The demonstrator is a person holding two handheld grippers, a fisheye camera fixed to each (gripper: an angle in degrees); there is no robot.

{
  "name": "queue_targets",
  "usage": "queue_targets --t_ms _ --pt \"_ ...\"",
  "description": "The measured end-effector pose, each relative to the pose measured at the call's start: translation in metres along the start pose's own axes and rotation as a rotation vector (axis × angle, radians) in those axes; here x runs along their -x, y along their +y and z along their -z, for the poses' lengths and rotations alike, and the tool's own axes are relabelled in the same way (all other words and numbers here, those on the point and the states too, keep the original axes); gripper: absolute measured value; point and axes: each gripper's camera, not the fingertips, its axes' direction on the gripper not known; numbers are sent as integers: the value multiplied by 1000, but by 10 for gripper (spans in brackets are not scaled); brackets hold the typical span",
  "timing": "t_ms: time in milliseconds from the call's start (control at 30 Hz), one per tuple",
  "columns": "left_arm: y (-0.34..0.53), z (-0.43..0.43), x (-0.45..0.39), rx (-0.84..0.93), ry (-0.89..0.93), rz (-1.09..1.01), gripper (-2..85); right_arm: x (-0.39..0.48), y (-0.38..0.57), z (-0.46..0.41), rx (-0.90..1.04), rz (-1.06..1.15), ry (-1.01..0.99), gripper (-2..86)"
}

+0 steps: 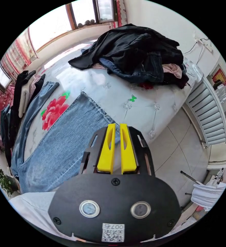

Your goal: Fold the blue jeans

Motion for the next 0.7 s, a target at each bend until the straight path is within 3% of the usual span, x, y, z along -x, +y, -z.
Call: queue_targets --t_ms 133,400,700 --pt "-14 30 1 -101 -20 5 54 51 -25 14 -95 185 -94 28" --pt "-103 16 -29 -157 105 -3 107 189 -103 -21 -21 449 -317 59" --pt "-191 -16 -4 -177 277 183 131 251 -221 -95 112 217 -376 82"
